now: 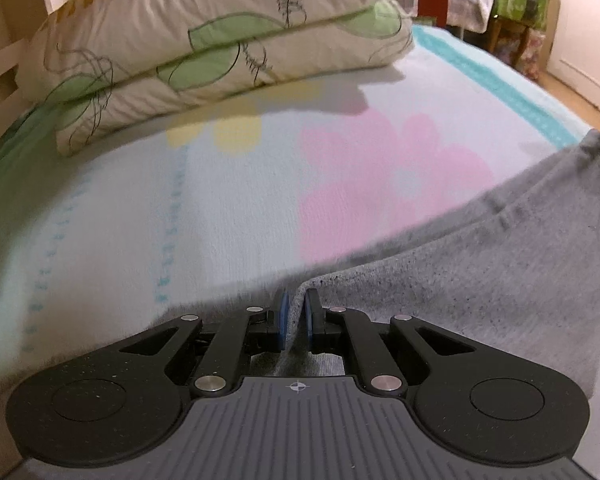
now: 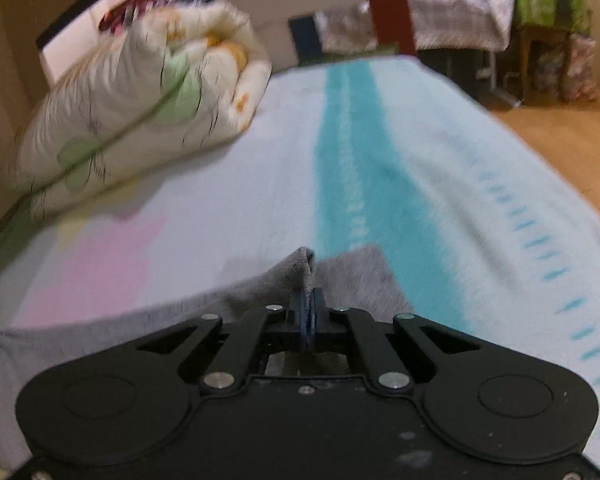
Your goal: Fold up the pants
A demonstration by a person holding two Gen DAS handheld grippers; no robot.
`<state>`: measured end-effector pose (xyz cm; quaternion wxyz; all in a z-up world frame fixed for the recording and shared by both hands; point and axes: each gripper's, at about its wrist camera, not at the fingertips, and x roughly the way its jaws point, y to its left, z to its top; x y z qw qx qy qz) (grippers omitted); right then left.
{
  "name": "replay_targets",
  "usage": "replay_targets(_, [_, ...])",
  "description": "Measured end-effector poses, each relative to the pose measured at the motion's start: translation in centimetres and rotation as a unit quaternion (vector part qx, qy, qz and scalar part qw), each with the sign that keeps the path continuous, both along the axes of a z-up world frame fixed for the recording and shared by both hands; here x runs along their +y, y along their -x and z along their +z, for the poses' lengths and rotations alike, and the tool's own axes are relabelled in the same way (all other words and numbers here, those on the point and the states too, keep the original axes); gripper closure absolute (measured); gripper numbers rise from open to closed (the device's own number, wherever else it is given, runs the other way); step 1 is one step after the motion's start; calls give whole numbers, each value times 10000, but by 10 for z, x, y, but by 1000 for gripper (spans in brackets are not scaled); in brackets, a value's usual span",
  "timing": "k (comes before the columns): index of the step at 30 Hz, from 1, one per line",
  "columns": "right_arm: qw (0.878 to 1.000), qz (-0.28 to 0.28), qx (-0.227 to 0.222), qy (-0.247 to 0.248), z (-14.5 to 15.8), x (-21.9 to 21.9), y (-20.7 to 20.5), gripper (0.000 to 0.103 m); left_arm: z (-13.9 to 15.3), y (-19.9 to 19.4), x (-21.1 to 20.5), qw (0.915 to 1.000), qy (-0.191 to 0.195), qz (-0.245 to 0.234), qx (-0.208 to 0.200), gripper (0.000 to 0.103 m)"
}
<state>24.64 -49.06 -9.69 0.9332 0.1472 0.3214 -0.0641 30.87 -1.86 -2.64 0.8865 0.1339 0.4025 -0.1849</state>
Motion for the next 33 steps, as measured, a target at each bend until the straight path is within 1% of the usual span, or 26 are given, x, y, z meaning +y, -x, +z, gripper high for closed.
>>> replay_targets(2, [9998, -151, -92, -50, 10, -6, -1, 100, 3, -6, -4, 10000, 29, -8, -30, 94])
replay_targets(4, [9995, -308, -44, 32, 15, -10, -8, 100, 5, -13, -9, 10000, 44, -21, -55, 94])
replay_targets(6, [9991, -398, 53, 135, 14, -12, -18, 100, 1, -20, -19, 9999, -59, -159, 16, 94])
replay_targets(8, [9981, -559, 247, 116, 8, -16, -32, 100, -7, -25, -26, 9995, -199, -231, 54, 94])
replay_targets(10, [9962, -654, 552, 175, -4, -17, -46, 99, -17, -31, -31, 9990, -335, -251, 128, 93])
replay_targets(12, [9934, -726, 821, 325, -17, -14, -55, 99, -26, -36, -30, 9988, -272, -301, 263, 92])
replay_targets(14, [9910, -818, 969, 430, -28, -10, -60, 93, -26, -39, -25, 9990, -85, -277, 334, 82])
replay_targets(15, [9907, -898, 913, 460, -28, -8, -58, 92, -23, -39, -22, 9991, 27, -251, 333, 71])
replay_targets(16, [9901, -985, 883, 460, -27, -6, -56, 91, -19, -39, -19, 9992, 104, -225, 304, 56])
replay_targets(17, [9894, -1070, 865, 461, -25, -6, -55, 90, -12, -37, -16, 9994, 199, -218, 202, 47])
replay_targets(18, [9889, -1134, 819, 498, -21, -5, -51, 89, -3, -34, -12, 9993, 274, -227, 72, 29])
replay_targets(19, [9879, -1232, 726, 594, -15, -4, -47, 89, 5, -31, -10, 9992, 321, -219, -63, 25])
replay_targets(21, [9870, -1356, 477, 722, 0, -1, -34, 86, 26, -22, 1, 9985, 379, -151, -371, 25])
replay_targets(24, [9874, -1403, 106, 728, 24, 13, -15, 84, 51, -8, 22, 9971, 509, 19, -570, 23])
replay_targets(26, [9902, -1233, -93, 656, 40, 29, -2, 84, 64, 4, 42, 9968, 551, 147, -564, 20])
replay_targets(28, [9936, -962, -242, 549, 53, 52, 11, 83, 70, 17, 58, 9969, 473, 304, -549, 20])
replay_targets(31, [9980, -446, -314, 306, 62, 93, 28, 83, 70, 40, 90, 9966, 346, 594, -448, 20])
replay_targets(33, [9993, -89, -340, 115, 63, 124, 38, 83, 68, 54, 112, 9958, 297, 819, -289, 20])
